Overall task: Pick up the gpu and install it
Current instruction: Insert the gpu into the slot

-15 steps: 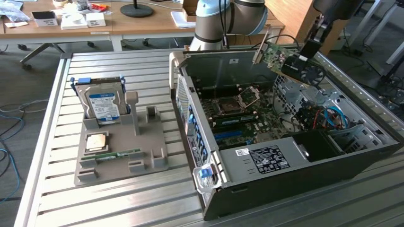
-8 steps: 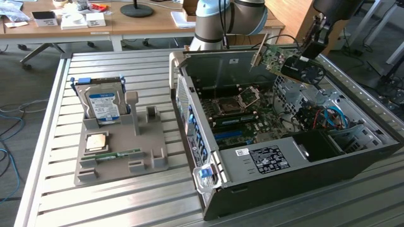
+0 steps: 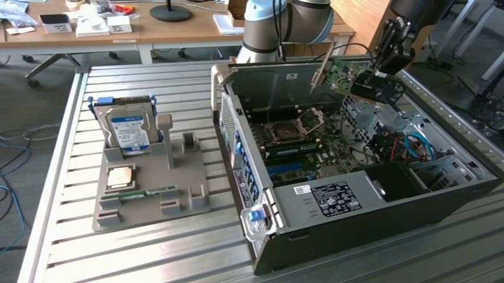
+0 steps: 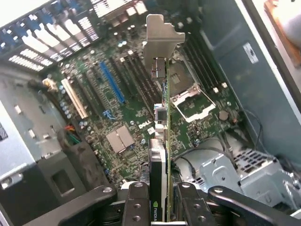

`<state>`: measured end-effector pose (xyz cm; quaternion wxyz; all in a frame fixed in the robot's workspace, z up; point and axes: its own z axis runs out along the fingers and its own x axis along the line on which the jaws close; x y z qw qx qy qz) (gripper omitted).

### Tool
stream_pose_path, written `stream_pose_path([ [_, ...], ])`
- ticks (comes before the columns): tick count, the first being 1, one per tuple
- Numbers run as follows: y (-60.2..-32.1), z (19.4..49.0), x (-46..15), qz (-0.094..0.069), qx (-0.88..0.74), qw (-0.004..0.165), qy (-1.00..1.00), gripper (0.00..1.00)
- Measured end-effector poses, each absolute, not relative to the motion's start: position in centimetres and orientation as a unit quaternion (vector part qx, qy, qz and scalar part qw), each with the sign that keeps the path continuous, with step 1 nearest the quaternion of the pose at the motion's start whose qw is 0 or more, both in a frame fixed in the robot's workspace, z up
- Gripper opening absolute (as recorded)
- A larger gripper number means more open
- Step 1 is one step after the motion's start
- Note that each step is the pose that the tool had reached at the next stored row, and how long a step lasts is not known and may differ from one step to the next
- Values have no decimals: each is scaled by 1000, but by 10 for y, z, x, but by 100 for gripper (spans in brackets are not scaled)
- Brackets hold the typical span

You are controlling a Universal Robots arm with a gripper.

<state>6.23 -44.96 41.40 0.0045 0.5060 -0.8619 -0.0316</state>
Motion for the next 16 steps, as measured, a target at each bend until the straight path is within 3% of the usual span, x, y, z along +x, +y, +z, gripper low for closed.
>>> stream_pose_path([
  [16,-450,413,62,-31,625,9,-780,27],
])
